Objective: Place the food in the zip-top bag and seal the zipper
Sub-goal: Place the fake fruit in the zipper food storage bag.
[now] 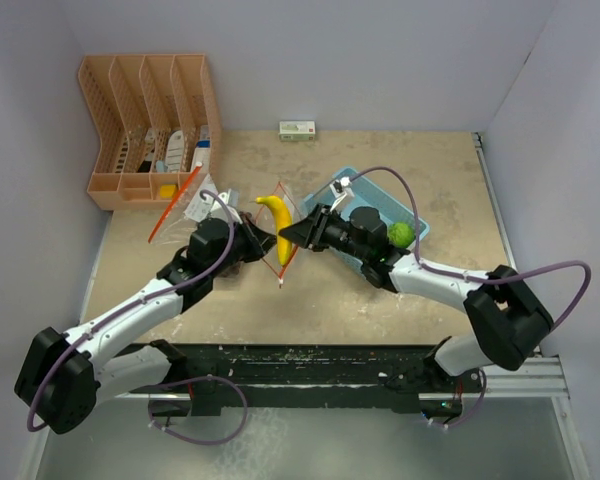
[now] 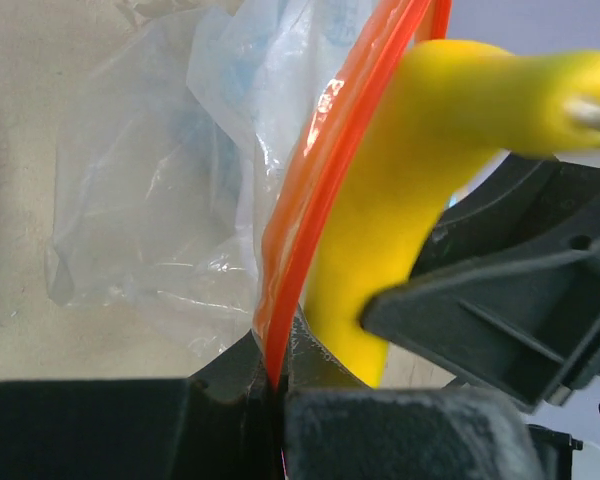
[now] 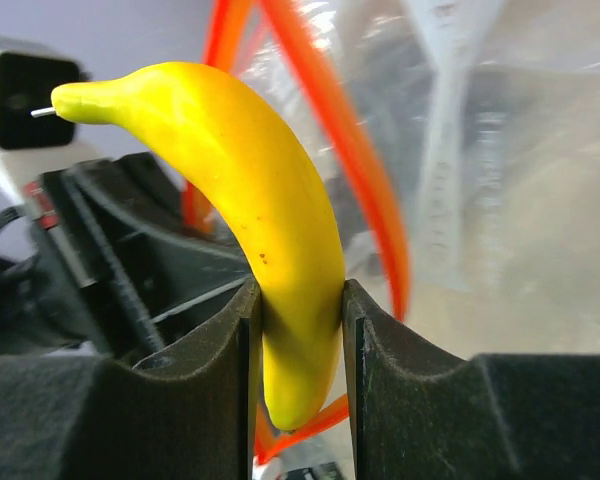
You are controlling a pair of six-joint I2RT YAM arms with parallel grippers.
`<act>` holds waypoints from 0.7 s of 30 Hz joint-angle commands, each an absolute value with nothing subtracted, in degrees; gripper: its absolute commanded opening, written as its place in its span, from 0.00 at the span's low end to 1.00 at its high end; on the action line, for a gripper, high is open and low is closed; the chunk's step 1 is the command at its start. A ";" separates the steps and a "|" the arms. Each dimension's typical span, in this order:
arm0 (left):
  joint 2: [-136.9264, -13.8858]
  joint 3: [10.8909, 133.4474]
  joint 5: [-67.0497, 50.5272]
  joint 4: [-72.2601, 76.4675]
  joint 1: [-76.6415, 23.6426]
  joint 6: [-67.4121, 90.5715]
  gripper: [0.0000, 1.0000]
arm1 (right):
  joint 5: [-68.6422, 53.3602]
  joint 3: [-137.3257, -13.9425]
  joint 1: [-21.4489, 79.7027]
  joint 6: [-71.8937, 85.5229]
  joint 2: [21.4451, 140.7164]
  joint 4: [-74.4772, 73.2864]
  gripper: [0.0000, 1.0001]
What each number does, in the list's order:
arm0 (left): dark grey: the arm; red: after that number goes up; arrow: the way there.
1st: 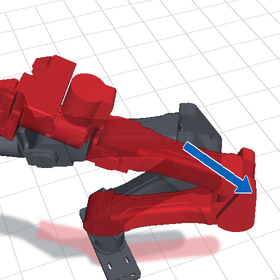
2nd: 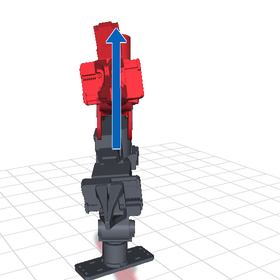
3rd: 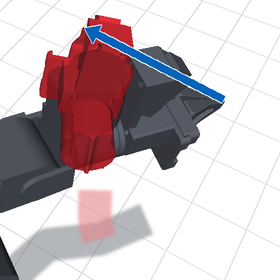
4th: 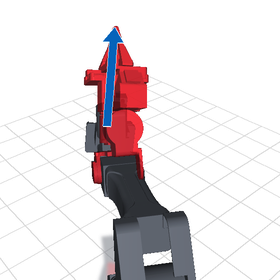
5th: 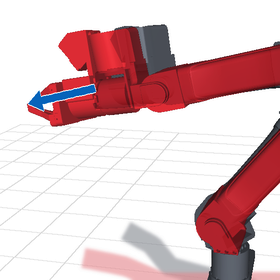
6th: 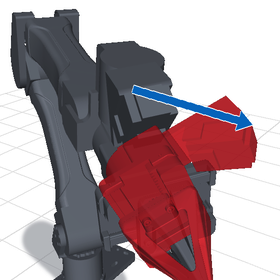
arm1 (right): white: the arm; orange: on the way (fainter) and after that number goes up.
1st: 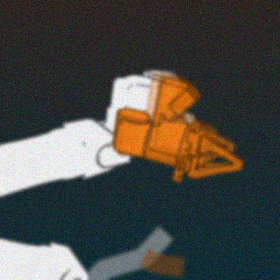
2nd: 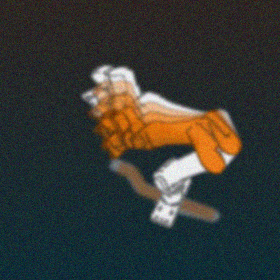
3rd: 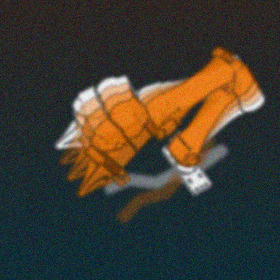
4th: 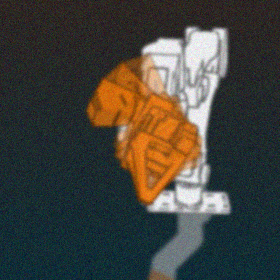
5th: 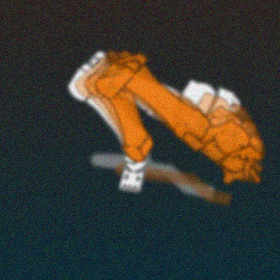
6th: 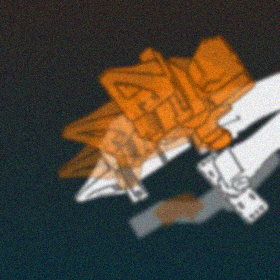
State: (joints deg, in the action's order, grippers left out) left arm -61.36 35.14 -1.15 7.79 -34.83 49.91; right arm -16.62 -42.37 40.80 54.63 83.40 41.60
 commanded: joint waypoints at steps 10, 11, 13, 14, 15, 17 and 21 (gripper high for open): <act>-63.51 38.21 -4.28 12.61 -34.88 51.55 0.00 | 15.43 -52.25 43.36 37.02 83.88 23.51 0.06; -63.91 38.35 -4.38 12.77 -34.81 51.61 0.00 | 17.33 -53.23 44.02 36.11 84.32 21.86 0.07; -64.38 38.68 -4.33 12.69 -34.80 51.39 0.00 | 19.32 -54.31 45.40 35.12 84.71 20.48 0.16; -64.52 38.82 -4.27 12.54 -34.80 51.23 0.00 | 19.71 -54.54 46.13 34.38 84.66 20.46 0.23; -64.57 38.96 -4.10 12.38 -34.80 51.17 0.00 | 20.29 -54.70 47.06 33.70 84.37 20.42 0.29; -64.53 39.02 -3.84 12.14 -34.81 50.98 0.00 | 21.46 -55.18 49.02 32.31 84.01 19.57 0.39; -64.66 39.19 -3.36 11.93 -34.75 50.76 0.00 | 20.84 -55.25 51.13 31.94 83.44 17.71 0.46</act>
